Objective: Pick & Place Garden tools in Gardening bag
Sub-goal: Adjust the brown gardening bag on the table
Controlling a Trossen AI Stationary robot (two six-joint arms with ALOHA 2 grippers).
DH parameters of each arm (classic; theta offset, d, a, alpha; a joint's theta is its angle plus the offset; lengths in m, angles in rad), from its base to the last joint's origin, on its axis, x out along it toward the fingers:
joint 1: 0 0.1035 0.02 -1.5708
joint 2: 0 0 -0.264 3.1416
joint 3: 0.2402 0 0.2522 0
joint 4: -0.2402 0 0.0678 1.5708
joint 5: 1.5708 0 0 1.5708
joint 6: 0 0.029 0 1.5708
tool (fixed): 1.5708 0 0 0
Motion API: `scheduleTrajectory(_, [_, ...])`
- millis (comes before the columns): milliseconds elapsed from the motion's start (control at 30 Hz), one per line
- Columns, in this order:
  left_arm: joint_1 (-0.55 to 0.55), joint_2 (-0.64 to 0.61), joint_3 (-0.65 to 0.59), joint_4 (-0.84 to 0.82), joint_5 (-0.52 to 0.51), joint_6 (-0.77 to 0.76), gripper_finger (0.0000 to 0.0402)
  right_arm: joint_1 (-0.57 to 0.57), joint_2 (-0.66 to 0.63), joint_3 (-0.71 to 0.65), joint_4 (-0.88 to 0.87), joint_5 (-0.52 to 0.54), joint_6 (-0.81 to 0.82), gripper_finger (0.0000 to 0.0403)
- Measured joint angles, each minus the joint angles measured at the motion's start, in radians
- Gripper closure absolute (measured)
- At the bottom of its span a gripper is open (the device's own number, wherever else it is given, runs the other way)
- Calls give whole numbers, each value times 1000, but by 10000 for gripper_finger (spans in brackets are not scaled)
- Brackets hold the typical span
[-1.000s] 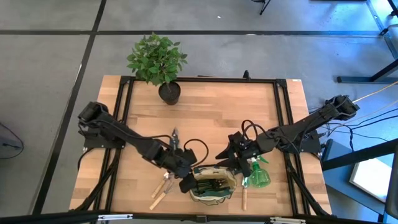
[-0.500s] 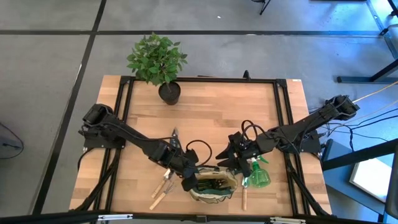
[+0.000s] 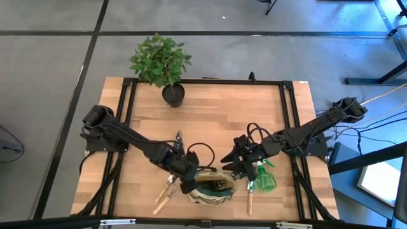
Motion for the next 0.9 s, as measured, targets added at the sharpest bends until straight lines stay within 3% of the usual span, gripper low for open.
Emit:
scheduleTrajectory(167, [-2,-14,0,-79,3,11,394,0,0,0,-4,0,-1,227])
scheduleTrajectory(333, [-9,-26,-1,-3,7,28,361,0,1,1,-20,3,1,227])
scheduleTrajectory(500, [-11,-50,-1,34,-5,17,307,0,1,1,-21,3,2,227])
scheduleTrajectory(700, [-1,-75,-1,52,-6,-18,214,0,1,1,-22,3,2,227])
scheduleTrajectory(900, [3,-148,-1,31,-101,-38,152,0,1,1,-32,-7,2,227])
